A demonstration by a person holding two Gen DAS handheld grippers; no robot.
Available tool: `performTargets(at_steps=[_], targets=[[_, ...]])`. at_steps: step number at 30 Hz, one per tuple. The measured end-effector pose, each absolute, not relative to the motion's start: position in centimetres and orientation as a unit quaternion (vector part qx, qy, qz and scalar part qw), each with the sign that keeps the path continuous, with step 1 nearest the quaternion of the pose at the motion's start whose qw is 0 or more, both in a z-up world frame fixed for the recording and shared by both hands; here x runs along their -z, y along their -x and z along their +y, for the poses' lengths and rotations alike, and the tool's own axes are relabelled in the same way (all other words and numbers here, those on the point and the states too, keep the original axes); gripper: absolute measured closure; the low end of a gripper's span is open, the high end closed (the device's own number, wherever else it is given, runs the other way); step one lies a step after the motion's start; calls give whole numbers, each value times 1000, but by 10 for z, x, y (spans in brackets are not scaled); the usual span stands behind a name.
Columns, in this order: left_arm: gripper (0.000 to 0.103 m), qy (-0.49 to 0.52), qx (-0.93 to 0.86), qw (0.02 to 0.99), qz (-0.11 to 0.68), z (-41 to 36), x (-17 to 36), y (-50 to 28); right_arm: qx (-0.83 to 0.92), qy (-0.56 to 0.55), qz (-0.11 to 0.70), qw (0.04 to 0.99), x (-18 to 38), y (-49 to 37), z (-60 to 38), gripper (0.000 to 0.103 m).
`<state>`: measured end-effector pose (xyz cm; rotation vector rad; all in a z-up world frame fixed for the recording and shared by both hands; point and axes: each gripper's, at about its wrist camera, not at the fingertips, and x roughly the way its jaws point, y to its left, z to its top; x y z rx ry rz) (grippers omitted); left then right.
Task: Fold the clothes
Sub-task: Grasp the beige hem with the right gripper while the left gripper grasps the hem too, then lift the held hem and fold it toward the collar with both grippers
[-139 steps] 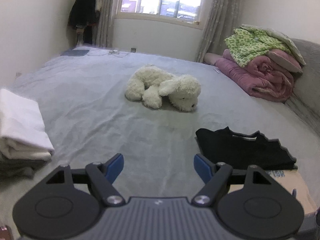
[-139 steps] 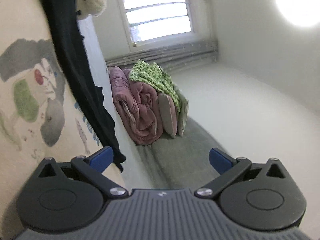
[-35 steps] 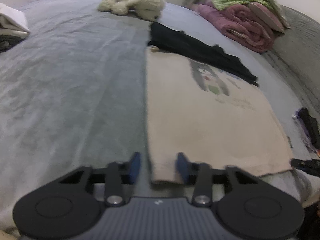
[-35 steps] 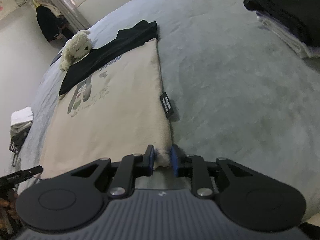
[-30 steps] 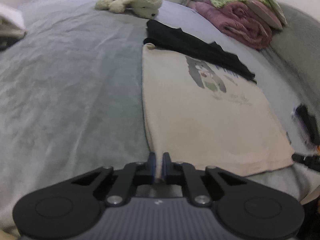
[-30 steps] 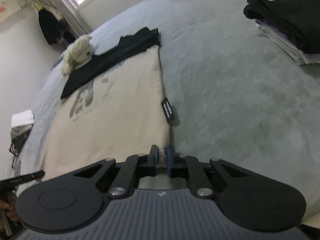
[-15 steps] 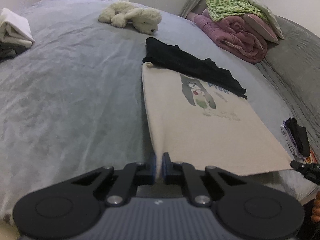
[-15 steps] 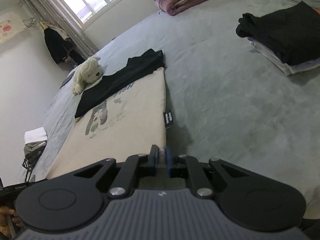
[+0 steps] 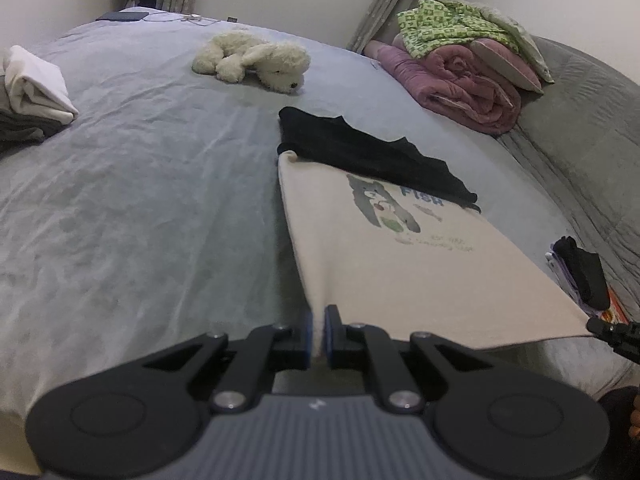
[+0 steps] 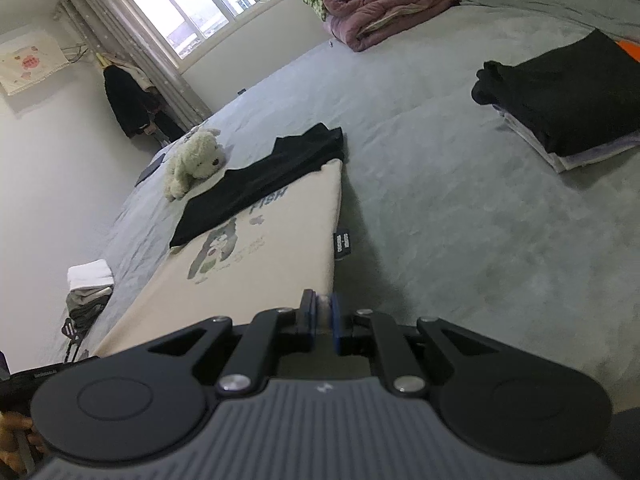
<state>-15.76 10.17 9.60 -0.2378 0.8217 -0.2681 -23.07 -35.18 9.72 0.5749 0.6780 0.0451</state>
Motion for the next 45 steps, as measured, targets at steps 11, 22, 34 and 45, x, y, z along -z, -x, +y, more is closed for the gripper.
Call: performTargets(at_steps=[11,22,34,45], targets=[[97,104,114,893,422,97,-86,135,-17,-259,335,906,-96,211,-345,93],[96,131,100,885,435,104,-85,110,-11,-256,326,910,-102,184,-350,93],[96,159,82,878,443,101,-88,64,1,-264,328,907,-100,140,-356,93],[96,168,61,862,475,95,-64,-9,18,-262,364,893,-75,71,-366,93]])
